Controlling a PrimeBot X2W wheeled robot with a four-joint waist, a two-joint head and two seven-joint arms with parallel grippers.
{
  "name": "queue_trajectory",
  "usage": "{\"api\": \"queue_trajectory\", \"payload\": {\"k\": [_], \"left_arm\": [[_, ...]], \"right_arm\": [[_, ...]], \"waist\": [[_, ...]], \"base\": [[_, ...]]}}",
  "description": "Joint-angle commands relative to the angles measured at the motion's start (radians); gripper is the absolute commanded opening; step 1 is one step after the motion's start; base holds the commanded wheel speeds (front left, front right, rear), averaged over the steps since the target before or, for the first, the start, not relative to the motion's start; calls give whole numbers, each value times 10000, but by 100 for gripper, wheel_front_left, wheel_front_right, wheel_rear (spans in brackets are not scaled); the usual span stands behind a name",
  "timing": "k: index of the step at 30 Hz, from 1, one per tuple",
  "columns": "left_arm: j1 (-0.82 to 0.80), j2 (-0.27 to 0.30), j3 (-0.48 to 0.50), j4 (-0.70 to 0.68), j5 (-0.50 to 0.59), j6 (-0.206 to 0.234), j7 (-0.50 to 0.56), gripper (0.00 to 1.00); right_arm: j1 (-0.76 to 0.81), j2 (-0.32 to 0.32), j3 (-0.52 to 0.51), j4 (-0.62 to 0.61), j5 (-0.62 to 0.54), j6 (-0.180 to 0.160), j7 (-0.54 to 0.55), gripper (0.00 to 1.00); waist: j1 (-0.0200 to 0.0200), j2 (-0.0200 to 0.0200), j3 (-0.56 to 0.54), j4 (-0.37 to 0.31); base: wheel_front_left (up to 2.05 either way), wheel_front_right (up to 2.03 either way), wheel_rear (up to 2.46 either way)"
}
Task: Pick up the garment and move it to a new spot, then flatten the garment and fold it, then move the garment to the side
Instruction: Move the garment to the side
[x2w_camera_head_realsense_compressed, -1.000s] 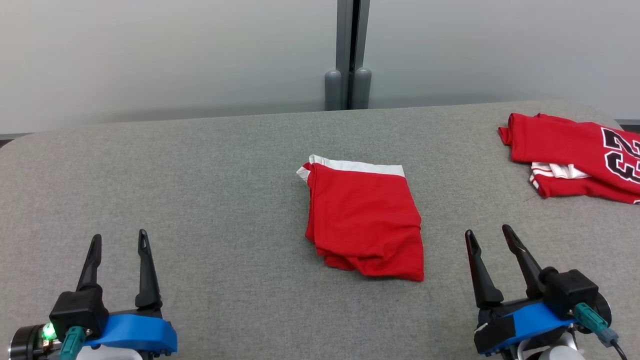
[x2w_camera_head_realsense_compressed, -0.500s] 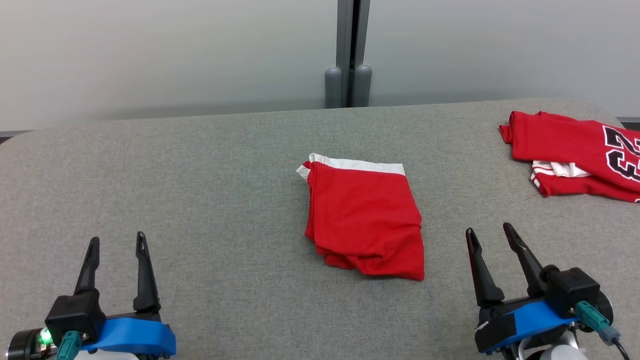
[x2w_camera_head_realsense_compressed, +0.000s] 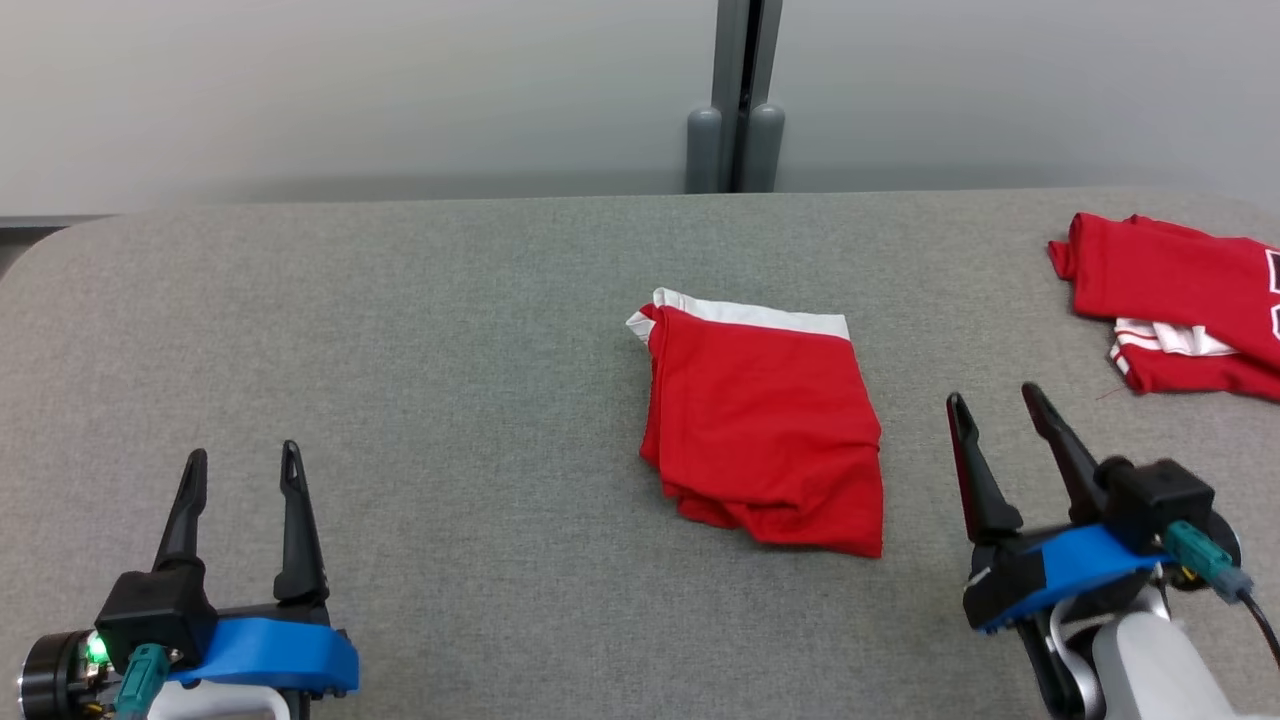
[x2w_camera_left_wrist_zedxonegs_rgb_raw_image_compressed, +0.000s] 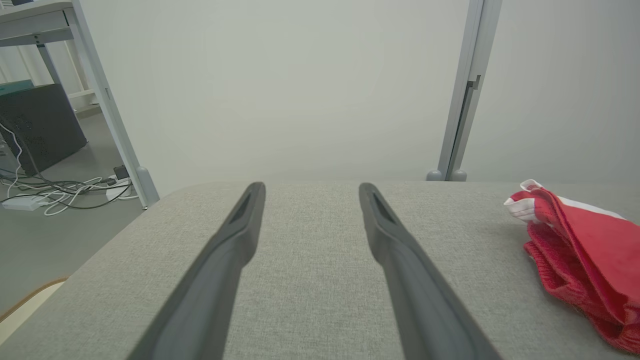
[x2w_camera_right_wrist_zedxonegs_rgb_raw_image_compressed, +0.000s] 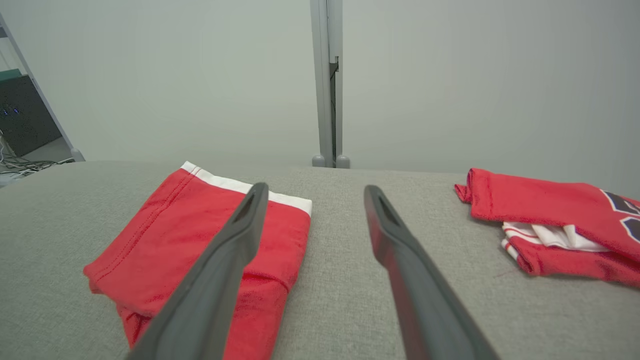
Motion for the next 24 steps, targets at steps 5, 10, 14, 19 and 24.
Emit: {"api": "queue_trajectory", "payload": {"k": [5,10,14,19,24], "left_arm": [[-482,-38,-81,134,-65,113,-246,100],[-715,-77,-150,295,-84,159,-451,100],[-933,-123,-235,478,-148,217,-655,100],[-1131,-203,-314,733,-206,294,-881,100],[-1264,-234,-359,992,-286,332,-1056,100]], "right_arm": [[-1660,-266,246,926,-12,2,287,100],[-2610,-387,351,2041,35,2,370,100],[-3207,-272,426,3433,533,2,314,100],[-3663,-345,552,5051,831,2,19,100],[-3997,-95,796,6247,1310,2,-119,100]], "waist": [[0,0,529,413],[0,0,835,624],[0,0,1085,803],[0,0,1333,981],[0,0,1446,1028]], "base": [[0,0,0],[0,0,0],[0,0,0],[0,0,0],[0,0,0]]}}
